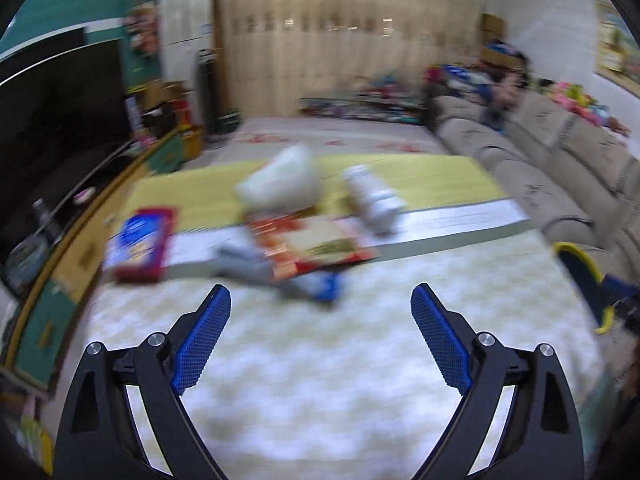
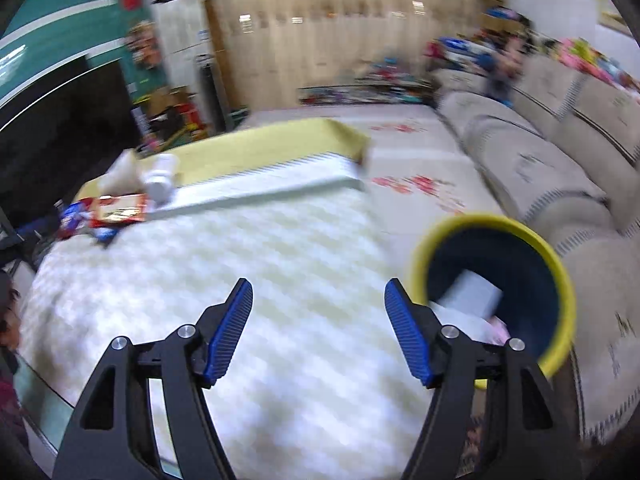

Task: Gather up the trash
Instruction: 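Grasp the white pill bottle with the right gripper and lift it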

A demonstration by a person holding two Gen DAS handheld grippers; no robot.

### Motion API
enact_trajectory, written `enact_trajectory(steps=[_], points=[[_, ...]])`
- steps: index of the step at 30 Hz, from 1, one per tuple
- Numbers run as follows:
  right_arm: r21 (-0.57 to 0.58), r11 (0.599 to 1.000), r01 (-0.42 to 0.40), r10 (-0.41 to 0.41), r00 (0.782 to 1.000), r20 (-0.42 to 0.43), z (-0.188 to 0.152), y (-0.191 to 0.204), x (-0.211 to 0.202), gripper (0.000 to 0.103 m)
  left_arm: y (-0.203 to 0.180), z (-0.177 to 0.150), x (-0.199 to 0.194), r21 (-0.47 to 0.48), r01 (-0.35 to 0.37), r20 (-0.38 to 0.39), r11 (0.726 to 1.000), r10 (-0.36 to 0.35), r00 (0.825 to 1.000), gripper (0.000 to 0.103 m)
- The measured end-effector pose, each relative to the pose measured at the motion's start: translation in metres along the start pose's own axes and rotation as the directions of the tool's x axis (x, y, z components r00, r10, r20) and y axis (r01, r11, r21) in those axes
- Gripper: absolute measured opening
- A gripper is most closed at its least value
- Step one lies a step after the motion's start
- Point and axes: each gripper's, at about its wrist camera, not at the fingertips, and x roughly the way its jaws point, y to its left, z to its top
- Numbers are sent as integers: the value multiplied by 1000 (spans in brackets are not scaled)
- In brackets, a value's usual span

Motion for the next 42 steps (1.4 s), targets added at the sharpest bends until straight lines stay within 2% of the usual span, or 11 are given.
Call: enact_trajectory(steps=[4, 7, 12, 15, 18, 24, 26, 30, 34, 42], points=[[-72, 995, -72, 71, 997, -8, 32, 55, 30, 65, 44, -17, 18, -68, -60, -11, 996, 59, 998, 90], [-123, 984, -126, 125, 992, -15, 59, 94, 57, 65, 60, -25, 27, -128, -33, -17, 991, 31, 999, 90], [-178, 974, -143, 139, 990, -38, 95, 142, 109, 65, 56, -27, 29, -122, -1, -1, 993, 0, 1000, 90], [-162, 976, -143, 130, 988, -88, 113, 157, 148, 65, 48, -29, 30, -121, 29, -17, 992, -31, 999, 90], [-144, 977, -156, 135, 981, -142, 121, 164, 178, 65, 41, -30, 29, -108, 31, -20, 994, -33, 999, 90], [-161, 974, -160, 129, 974, -187, 124, 177, 205, 65, 32, -32, 30, -87, 37, -28, 996, -40, 999, 90], [-176, 972, -156, 120, 972, -200, 122, 183, 212, 62, 31, -32, 29, -84, 37, -29, 996, -39, 999, 90], [-191, 969, -156, 107, 964, -245, 119, 193, 226, 45, 31, -32, 28, -85, 35, -25, 996, -37, 999, 90], [-195, 967, -166, 115, 962, -246, 117, 195, 223, 45, 30, -32, 28, -87, 32, -28, 996, -35, 999, 90], [-206, 966, -157, 121, 977, -178, 102, 176, 168, 45, 29, -33, 27, -80, 24, -26, 997, -26, 999, 90]])
